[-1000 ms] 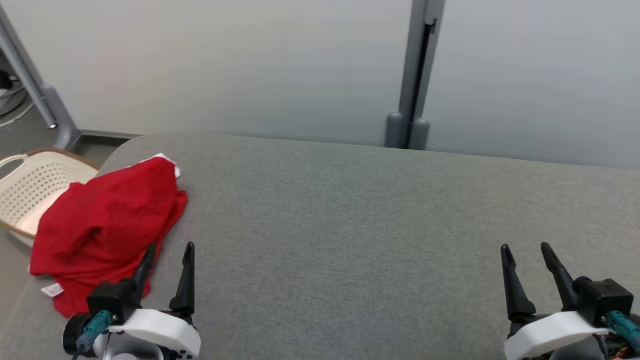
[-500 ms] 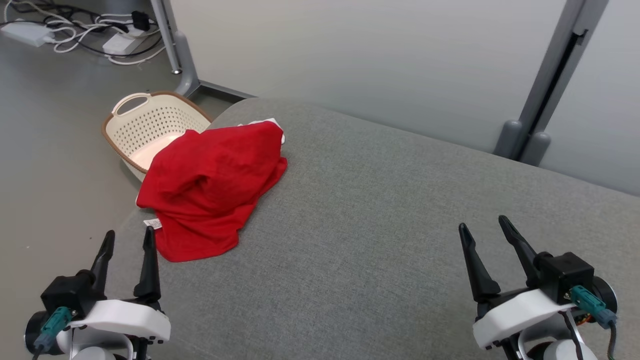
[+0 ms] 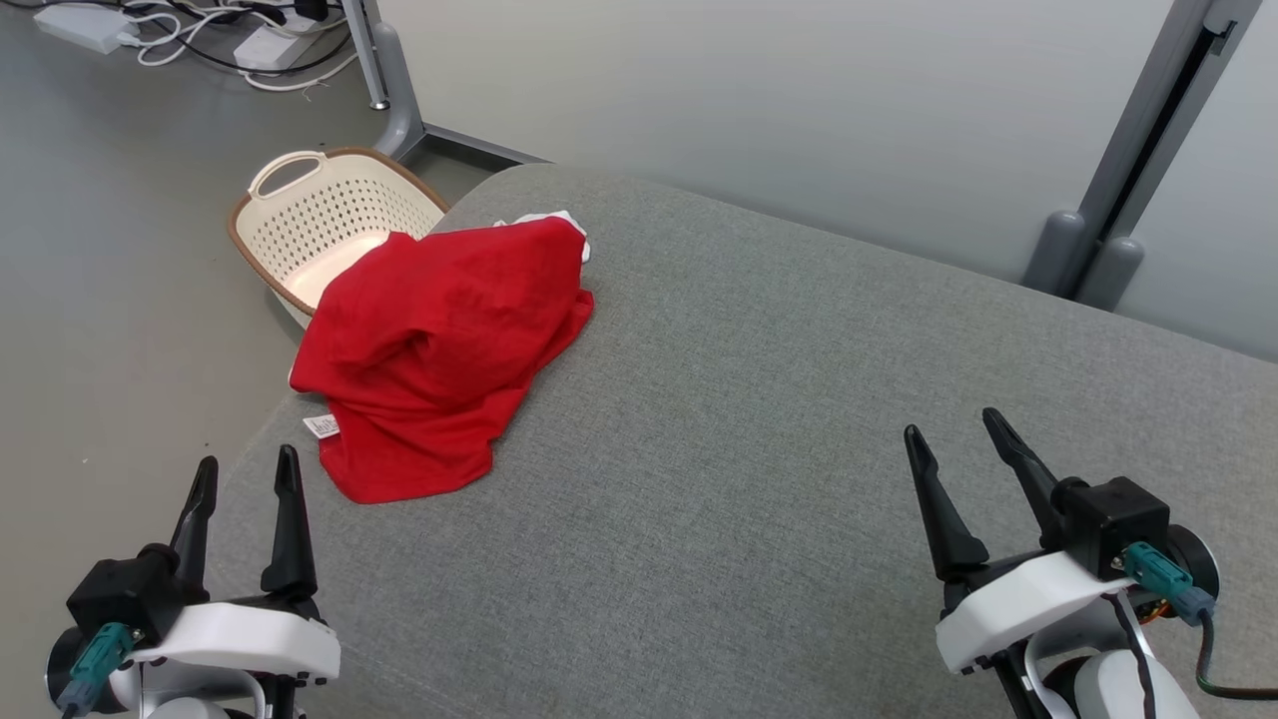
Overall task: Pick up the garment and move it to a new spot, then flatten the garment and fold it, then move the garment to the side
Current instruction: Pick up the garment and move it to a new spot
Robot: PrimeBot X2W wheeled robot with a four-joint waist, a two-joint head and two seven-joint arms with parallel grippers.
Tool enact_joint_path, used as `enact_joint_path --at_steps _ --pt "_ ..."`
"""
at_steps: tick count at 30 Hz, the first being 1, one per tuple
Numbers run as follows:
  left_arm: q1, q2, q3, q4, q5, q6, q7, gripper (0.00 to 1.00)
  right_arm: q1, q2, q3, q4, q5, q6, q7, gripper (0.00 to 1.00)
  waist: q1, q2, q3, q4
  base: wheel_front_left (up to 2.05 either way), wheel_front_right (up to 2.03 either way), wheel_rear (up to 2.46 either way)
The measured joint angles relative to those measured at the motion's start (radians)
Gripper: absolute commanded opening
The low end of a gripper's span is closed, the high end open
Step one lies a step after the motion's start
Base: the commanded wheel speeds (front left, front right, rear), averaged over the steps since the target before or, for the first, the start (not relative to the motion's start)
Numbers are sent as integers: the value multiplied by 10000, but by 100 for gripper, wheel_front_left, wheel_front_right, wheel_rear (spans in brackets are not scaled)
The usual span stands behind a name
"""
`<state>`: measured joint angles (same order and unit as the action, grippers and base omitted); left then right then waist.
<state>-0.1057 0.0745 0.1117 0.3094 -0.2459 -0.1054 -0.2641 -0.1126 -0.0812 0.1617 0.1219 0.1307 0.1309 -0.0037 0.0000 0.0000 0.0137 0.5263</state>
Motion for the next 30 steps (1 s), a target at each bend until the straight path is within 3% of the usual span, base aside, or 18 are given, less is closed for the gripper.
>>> enact_joint_path --at_steps 7,14,20,29,30 --pt "-327 -84 -357 447 81 -94 0 100 20 -19 -291 -113 -8 0 -12 100 0 0 134 63 0 0 0" --pt "-2185 -201 -1030 1565 -299 -180 -2 100 -86 -123 -771 -1154 -389 0 552 100 0 0 1039 -13 0 0 0" --pt "-4113 -192 -884 3722 -773 -211 -2 100 -573 -397 -769 -1779 -516 0 976 100 0 0 2218 -540 0 0 0" --pt "-5646 320 21 6968 -1538 -173 0 100 -984 -546 -821 -1946 -596 0 1009 100 0 0 3547 -1486 0 0 0" --pt "-5742 359 65 7053 -1540 -178 0 55 -1000 -552 -846 -1935 -596 0 1003 100 0 0 3640 -1561 0 0 0"
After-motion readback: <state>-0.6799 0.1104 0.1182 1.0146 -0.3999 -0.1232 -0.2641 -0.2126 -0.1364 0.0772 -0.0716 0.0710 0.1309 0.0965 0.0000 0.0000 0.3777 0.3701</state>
